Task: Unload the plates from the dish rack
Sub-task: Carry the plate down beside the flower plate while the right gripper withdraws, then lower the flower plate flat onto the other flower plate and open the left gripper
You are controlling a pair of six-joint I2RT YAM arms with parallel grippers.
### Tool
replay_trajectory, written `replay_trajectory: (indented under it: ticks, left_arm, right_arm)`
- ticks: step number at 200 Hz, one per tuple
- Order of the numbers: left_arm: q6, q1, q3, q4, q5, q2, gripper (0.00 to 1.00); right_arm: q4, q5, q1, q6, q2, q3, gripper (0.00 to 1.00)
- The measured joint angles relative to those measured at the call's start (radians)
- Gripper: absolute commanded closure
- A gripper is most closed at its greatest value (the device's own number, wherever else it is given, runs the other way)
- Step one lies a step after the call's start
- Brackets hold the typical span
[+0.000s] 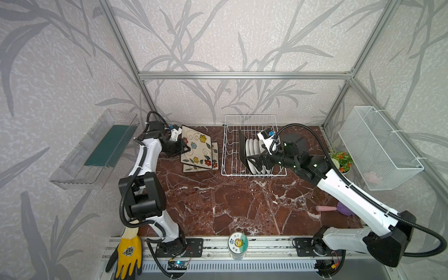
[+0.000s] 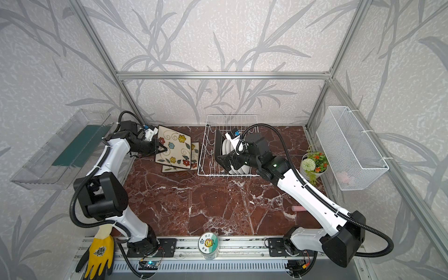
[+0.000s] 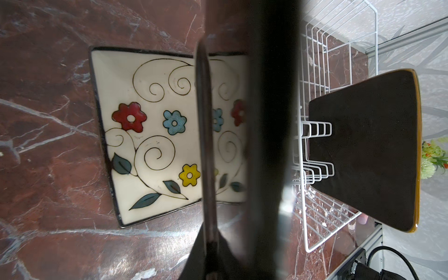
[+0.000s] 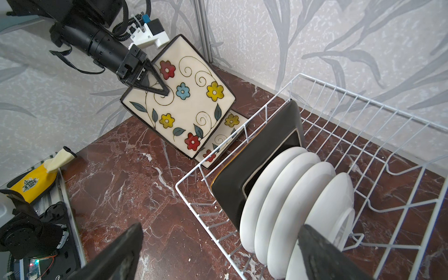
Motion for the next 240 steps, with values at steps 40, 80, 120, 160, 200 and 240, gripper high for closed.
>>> replay_trajectory:
  ticks: [40,80,120,160,200,240]
  left_arm:
    - [0.0,0.003,0.003,0.021,0.04,0.048,1.0]
    - [0.001,0.011,0.053,0.014,0.09,0.142,1.0]
    - [0.008,0.021,0.067,0.011,0.107,0.192,1.0]
    - [0.009,0.028,0.068,0.01,0.143,0.23,1.0]
    - [0.007,0.035,0.08,0.008,0.188,0.286,1.0]
    - [0.008,0.048,0.139,-0.027,0.209,0.348,1.0]
  right_arm:
    - [-0.008,0.014,0.0,-0.011,0.0,0.0,0.01]
    - [-0.014,0.02,0.0,-0.019,0.0,0.0,0.01]
    - [-0.017,0.021,0.0,-0.023,0.0,0.0,0.01]
    - [-0.018,0.021,0.0,-0.023,0.0,0.0,0.01]
    - [-0.021,0.021,0.0,-0.023,0.0,0.0,0.01]
    - [-0.021,0.021,0.0,-0.022,0.0,0.0,0.01]
